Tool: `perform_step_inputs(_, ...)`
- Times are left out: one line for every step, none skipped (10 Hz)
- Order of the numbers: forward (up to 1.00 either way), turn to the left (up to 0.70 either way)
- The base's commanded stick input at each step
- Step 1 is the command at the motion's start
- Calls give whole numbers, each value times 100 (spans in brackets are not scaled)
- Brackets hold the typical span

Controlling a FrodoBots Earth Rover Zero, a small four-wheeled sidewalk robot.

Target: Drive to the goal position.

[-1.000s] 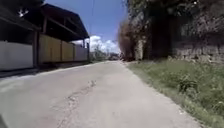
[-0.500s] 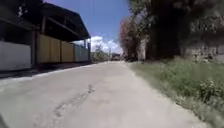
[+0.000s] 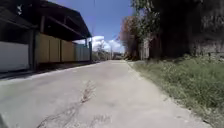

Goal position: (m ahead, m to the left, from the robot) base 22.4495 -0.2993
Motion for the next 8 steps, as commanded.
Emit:
perform_step_inputs(85, 0)
perform_step_inputs(85, 0)
perform_step_inputs(85, 0)
perform_step_inputs(85, 0)
perform_step_inputs(85, 0)
perform_step_inputs(85, 0)
perform_step_inputs(85, 0)
perform_step_inputs(85, 0)
